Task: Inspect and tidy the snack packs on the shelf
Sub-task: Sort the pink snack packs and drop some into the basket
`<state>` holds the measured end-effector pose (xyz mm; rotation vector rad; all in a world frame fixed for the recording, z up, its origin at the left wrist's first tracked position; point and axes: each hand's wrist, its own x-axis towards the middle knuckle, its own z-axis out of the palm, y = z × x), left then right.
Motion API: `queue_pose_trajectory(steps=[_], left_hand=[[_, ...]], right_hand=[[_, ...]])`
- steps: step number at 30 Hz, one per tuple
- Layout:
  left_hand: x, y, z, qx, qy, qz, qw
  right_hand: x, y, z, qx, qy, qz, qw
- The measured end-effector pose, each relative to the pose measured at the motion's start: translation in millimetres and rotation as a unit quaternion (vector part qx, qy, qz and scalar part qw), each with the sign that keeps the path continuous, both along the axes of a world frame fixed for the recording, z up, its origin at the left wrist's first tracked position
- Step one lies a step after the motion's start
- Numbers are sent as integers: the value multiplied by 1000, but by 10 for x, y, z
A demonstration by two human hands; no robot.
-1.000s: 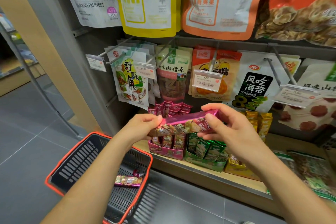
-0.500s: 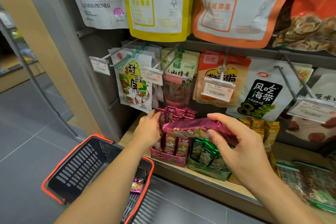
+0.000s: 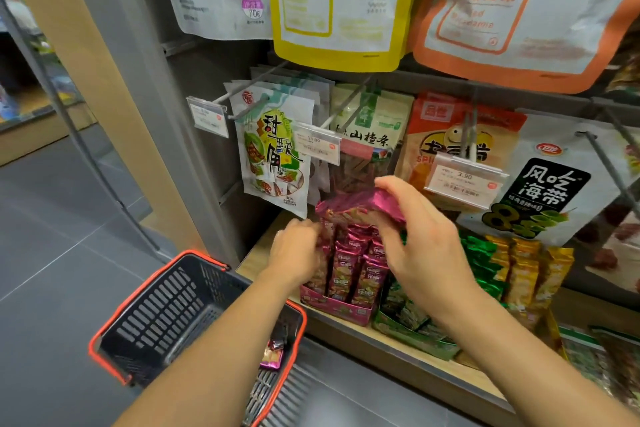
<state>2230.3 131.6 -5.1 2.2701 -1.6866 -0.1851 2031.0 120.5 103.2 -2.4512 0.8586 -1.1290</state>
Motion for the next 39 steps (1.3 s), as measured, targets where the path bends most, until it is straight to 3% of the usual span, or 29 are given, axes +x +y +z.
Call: queue_pose_trajectory(steps=[7,10,16,21,28,30,32,34,36,39], left_hand=[[135,248,63,44,115,-16,992],[159,307,62,42,99,-37,993],[127,329,-17,-3,98,10,995],[117,258,-54,-18,81,-34,996],[55,211,-122,-65,149,2,987],[59,185,-154,-26,126,-24,991],[86,165,-171,-2,92,-29,995],[97,161,-178,15,78,-39,996],[75,158,-165,19,70,-62,995],[30,159,-128,4,44,-84,995]], right_hand=[[560,-385,-151,66,157,-10,985],[785,-493,-304,106,235,-8,966],[973,-638,-498,111,240,-47,963],[965,-723,-456,82,243,-35,966],[936,-645,-813,154,324,57,932],[930,-672,-865,183,344,68,918],[933,-725,-850,224,304,25,926],[959,-794,-785,188,228,-45,954],[1022,-888,-755,111,215,-80,967],[1176,-984,-792,66,343,-83,934]])
